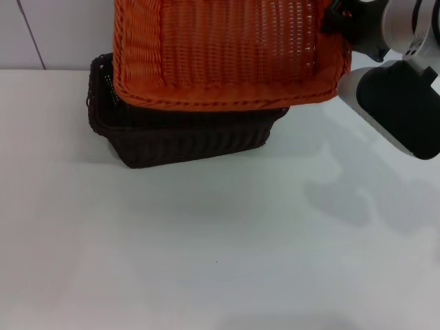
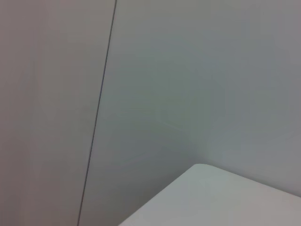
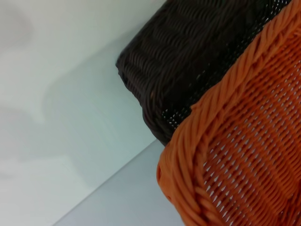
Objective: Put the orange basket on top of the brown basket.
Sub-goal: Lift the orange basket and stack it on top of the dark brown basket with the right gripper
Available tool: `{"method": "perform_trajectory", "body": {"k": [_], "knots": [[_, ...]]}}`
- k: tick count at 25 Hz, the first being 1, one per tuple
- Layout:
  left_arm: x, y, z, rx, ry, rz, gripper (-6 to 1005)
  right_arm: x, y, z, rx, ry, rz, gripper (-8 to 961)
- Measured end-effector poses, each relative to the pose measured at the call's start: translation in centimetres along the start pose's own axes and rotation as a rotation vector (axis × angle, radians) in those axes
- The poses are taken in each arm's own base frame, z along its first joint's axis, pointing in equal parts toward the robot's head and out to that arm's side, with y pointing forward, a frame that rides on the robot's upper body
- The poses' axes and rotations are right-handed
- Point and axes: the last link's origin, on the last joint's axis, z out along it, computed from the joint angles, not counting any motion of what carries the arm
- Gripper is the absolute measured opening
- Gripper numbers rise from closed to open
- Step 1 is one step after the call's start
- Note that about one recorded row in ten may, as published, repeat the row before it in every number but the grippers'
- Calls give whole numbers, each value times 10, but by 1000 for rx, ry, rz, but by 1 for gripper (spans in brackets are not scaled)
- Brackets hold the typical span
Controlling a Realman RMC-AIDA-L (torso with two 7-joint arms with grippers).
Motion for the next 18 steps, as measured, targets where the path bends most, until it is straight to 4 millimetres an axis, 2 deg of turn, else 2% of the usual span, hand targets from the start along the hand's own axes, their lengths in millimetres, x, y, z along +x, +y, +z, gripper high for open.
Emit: {"method": "perform_trajectory", "body": {"k": [18], "knots": [[-3, -3, -2, 9, -10, 5, 757, 8, -8, 17, 91, 40, 30, 208]]}}
